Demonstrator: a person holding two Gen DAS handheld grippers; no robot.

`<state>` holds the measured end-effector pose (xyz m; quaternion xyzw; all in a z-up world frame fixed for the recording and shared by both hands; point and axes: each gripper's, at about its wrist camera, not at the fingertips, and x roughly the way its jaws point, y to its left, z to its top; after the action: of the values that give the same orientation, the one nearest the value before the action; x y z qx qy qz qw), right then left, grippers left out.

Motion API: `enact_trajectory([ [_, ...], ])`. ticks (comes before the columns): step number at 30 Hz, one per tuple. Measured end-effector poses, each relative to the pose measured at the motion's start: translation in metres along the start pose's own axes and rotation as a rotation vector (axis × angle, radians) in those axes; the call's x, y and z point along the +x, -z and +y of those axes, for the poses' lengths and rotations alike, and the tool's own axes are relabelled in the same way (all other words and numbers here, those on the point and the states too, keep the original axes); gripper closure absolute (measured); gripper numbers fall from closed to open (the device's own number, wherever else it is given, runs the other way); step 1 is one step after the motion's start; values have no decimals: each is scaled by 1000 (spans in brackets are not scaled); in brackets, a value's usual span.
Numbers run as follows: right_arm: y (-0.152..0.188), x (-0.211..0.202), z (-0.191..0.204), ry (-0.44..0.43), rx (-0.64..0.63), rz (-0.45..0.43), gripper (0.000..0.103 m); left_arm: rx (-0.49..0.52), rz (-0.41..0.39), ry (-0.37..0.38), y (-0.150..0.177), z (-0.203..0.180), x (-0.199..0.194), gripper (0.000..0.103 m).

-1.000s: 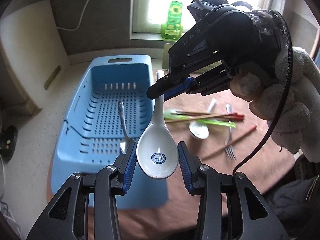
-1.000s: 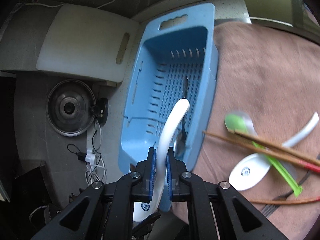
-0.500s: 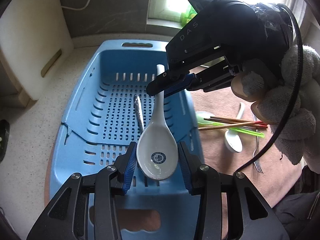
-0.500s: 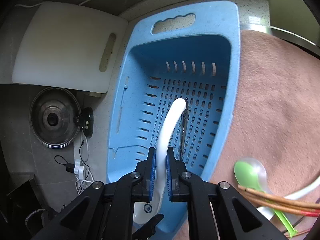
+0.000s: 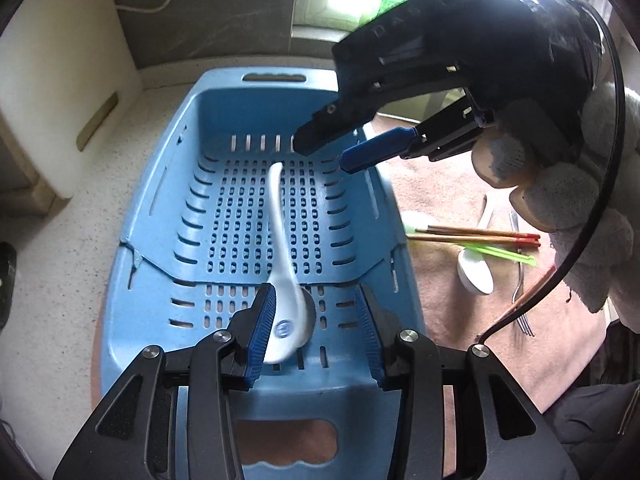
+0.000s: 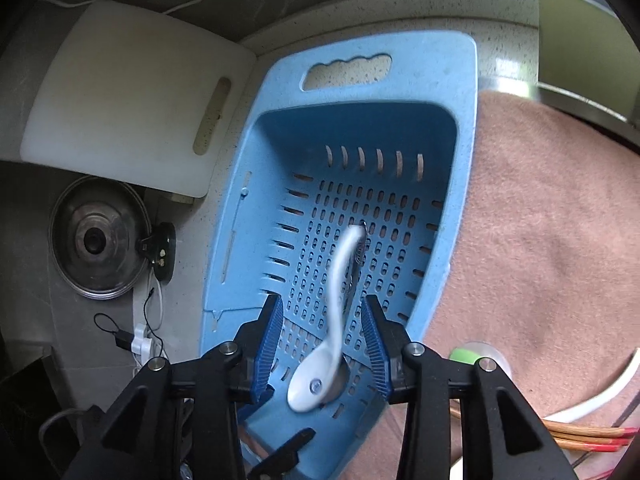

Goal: Organize utensils
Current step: 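Lower the white ceramic spoon into the blue basket and open the right gripper, then move both grippers back over the red-tipped chopsticks on the towel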

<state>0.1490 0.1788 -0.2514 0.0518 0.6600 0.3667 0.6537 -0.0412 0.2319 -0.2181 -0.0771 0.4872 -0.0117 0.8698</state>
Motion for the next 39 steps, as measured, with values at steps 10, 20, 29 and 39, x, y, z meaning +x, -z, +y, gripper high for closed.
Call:
enact_trajectory([
  [10, 28, -71, -21, -61, 16, -107, 66, 61, -57, 23, -2, -13, -33, 63],
  [20, 98, -165, -85, -14, 63, -296, 62, 218, -66, 83, -21, -57, -37, 63],
  [29, 161, -184, -163, -8, 265, -324, 61, 391, 12, 185, -41, -119, -5, 63],
  [39, 199, -155, -226, -68, 560, -248, 62, 596, 126, 219, -50, -176, 29, 63],
])
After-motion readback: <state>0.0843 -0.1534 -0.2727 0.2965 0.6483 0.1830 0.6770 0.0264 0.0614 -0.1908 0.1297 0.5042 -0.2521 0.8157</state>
